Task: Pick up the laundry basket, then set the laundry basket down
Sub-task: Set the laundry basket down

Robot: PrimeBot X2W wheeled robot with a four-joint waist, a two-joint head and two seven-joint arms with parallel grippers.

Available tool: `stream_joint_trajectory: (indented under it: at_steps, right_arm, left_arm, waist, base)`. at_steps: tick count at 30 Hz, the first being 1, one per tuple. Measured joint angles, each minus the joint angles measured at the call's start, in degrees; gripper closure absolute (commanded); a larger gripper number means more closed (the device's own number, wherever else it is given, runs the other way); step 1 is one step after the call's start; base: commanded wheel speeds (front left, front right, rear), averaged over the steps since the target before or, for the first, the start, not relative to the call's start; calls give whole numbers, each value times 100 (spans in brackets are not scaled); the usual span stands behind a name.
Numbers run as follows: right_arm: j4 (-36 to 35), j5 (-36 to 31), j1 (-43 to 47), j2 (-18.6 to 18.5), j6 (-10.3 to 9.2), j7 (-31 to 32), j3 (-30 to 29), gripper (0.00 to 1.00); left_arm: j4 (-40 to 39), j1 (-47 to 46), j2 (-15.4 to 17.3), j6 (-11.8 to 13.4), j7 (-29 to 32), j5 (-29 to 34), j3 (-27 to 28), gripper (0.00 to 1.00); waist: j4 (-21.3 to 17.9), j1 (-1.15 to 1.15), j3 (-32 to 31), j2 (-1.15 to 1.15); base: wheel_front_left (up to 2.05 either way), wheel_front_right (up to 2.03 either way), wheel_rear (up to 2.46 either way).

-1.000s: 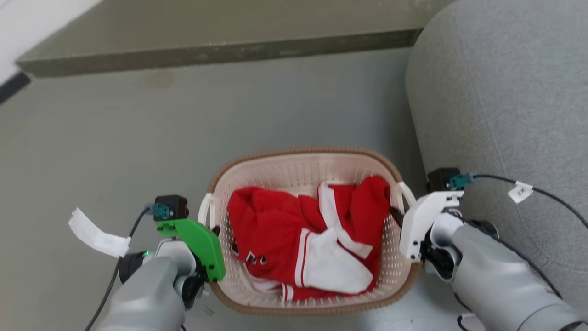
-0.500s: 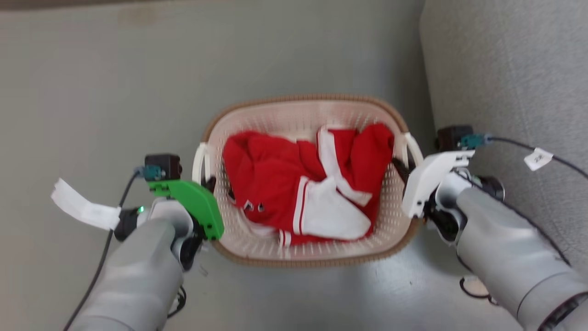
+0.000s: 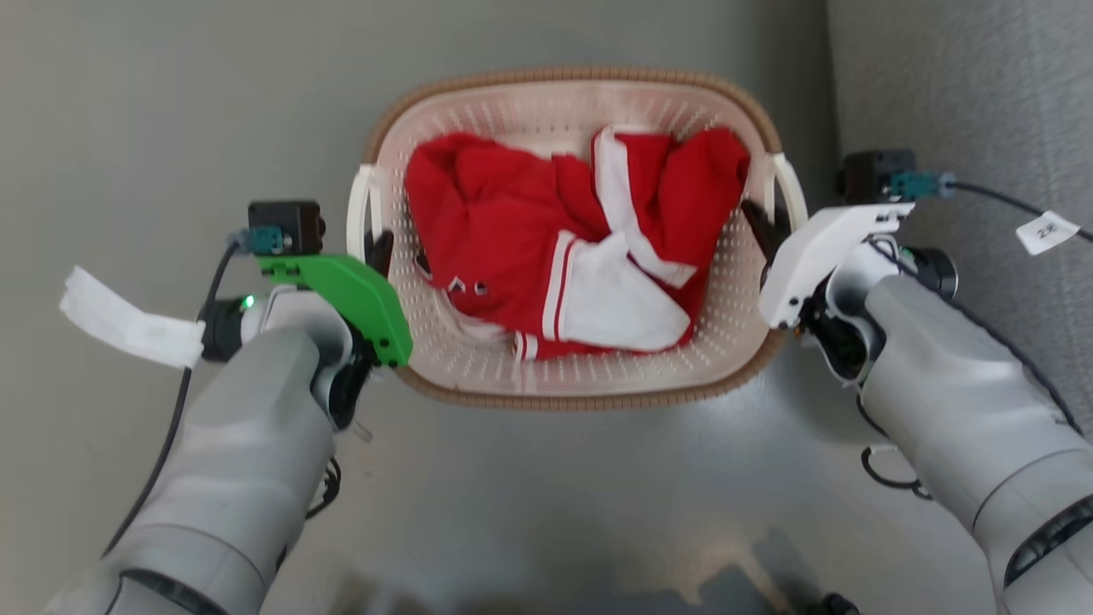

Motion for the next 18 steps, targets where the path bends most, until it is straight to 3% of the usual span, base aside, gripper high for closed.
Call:
stream_joint_trajectory:
  at_steps: [18]
  right_arm:
    - [10,-41,-809,-166,49,-404,-44,100]
  left_arm:
    - [-141,-802,-11,49,-293,37,125,100]
  waist:
    - [77,0,1248,0]
  base:
    - [0,0,0]
